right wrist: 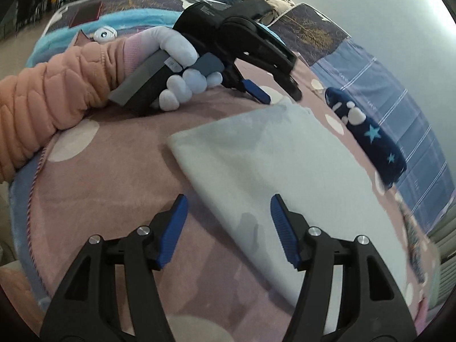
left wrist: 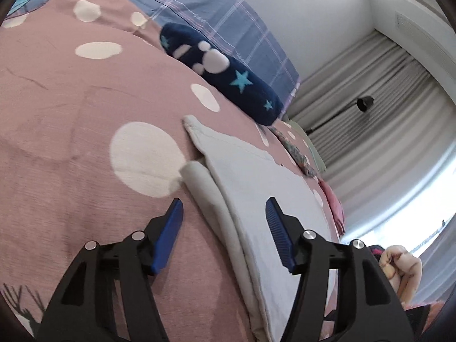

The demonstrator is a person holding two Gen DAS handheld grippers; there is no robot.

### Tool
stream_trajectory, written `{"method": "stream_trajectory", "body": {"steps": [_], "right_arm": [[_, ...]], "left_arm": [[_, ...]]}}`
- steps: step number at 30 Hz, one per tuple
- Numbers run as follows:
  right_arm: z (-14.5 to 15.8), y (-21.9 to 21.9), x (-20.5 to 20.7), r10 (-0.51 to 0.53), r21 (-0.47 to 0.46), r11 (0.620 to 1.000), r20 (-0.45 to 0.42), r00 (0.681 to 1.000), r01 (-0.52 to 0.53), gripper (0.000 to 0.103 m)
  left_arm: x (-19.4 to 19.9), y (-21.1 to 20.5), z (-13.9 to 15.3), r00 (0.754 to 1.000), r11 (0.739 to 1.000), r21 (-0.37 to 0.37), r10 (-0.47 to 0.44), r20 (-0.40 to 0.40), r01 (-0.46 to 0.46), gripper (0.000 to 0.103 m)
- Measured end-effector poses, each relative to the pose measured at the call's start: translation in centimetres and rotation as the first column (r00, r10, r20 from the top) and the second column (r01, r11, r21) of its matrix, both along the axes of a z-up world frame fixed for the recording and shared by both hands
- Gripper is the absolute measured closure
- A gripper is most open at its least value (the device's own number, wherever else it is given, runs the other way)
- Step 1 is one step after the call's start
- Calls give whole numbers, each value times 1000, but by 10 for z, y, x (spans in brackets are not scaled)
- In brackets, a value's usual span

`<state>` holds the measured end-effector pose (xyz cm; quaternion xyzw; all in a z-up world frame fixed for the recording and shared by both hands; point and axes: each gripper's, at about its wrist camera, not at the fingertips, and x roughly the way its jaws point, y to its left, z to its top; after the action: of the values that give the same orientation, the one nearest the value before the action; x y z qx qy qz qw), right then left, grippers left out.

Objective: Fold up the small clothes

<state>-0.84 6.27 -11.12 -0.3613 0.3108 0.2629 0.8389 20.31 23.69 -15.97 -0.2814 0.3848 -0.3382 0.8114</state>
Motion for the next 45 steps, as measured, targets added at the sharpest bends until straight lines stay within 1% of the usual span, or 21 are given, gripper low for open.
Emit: {"method": "stream_trajectory", "body": {"steps": [3,6,9,14,17,21,27,32,33,36,39,41,42,44,45], "right_arm": [[-4,20,2,12,-50,999,57,998,-9,42],[-9,34,2,21,-88,996,121,992,-10,42],[-12,41,4,9,-95,995,146,989,5,42],[-10,34,5,-22,-85,996,121,992,32,42],[-10,33,13,-51,-67,996,94,994,57,42],[-11,40,22,-73,-49,996,111,991,78,42],[-12,42,27,-90,-26,995,107,990,93,43],[-15,48,26,-99,-29,994,143,985,104,44],[-16,49,24,-90,-33,995,150,985,96,47],[-15,43,26,-96,-2,995,110,989,96,47],[-13,37,32,-104,34,994,64,992,102,47],[-13,38,35,-108,37,994,54,993,106,47],[-13,39,36,-108,37,994,55,993,106,47],[-12,39,39,-112,49,993,47,993,109,49],[-11,38,43,-114,67,991,28,993,112,51]], "left_arm": [[-2,1,0,1000,1000,-9,-17,5,17,43],[-1,5,-3,1000,999,-36,-20,1,20,43],[-2,5,-3,1000,999,-35,-23,3,23,43],[-3,5,-3,1000,999,-43,-28,8,29,43],[-3,5,-3,999,998,-50,-33,8,33,43],[-3,6,-3,999,998,-50,-36,10,37,43],[-4,5,-3,999,998,-54,-37,10,37,43],[-4,7,-4,999,995,-83,-49,11,49,43],[-4,8,-5,999,995,-90,-52,9,53,43],[-3,7,-4,998,993,-99,-68,1,68,43],[8,-2,-3,996,993,-77,-87,-32,85,43],[20,-12,1,995,997,-31,-69,-65,68,43],[24,-16,2,996,998,-12,-63,-69,62,43],[32,-29,5,997,998,57,-37,-73,42,51],[35,-33,5,996,996,81,-33,-77,39,69]]}}
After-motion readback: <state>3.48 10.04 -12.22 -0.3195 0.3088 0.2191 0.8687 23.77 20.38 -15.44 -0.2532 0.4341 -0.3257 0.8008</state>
